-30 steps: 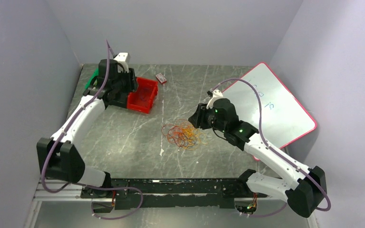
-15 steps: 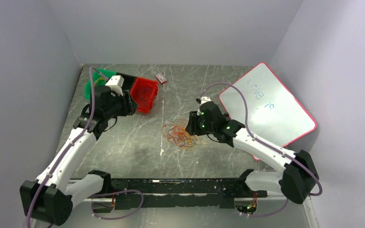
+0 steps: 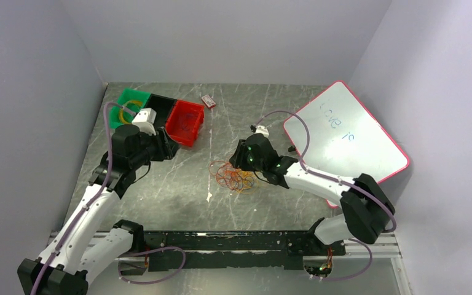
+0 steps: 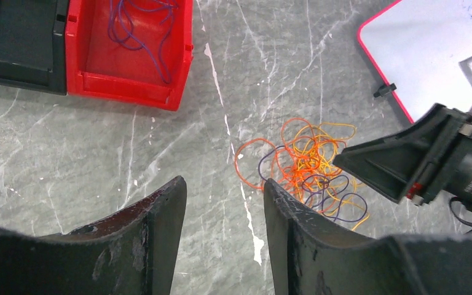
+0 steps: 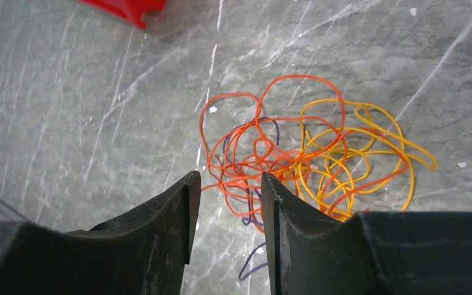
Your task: Untangle the cables
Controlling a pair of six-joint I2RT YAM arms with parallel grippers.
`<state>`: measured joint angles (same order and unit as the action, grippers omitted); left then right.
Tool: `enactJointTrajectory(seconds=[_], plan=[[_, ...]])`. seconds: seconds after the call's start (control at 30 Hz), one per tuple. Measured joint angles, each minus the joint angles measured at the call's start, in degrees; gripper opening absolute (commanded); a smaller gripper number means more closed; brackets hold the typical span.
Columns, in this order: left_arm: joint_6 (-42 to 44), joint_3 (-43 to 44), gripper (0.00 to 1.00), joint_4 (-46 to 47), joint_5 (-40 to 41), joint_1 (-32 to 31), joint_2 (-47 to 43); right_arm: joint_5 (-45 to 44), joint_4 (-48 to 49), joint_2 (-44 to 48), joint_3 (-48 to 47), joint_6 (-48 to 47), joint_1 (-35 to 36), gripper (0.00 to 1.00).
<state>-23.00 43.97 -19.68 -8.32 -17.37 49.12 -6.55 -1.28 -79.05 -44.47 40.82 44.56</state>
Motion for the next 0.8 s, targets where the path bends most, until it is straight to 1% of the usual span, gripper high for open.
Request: enactJointTrajectory(seconds=[0.1, 0.33, 0.47, 0.57, 0.67, 0.8], plan=[[-0.20, -0.22, 0.54, -0.11, -0.04, 0.00, -0.85, -1.46, 2.08, -3.15, -0.24, 2.40, 0.00, 0.43], [-0.22, -0.24, 0.54, -0.31, -0.09, 0.00, -0.92, -1.88, 3.80, -6.73, -0.50, 4.42, 0.00, 0.40], [-0.39, -0.72, 0.53, -0.26, -0.66, 0.00, -0.83, -2.08, 4.61, -7.72, -0.50, 4.39, 0.04, 0.36], [-0.39, -1.07, 0.53, -0.26, -1.18, 0.00, -0.31, -2.10, 5.31, -8.28, -0.50, 4.26, 0.04, 0.30], [-0.42, -1.25, 0.53, -0.26, -1.27, 0.00, 0.02, -2.12, 5.92, -8.94, -0.50, 3.89, 0.04, 0.20], [-0.42, -1.29, 0.52, -0.26, -1.42, 0.00, 0.07, -2.71, 6.45, -9.07, -0.50, 3.23, 0.04, 0.10]])
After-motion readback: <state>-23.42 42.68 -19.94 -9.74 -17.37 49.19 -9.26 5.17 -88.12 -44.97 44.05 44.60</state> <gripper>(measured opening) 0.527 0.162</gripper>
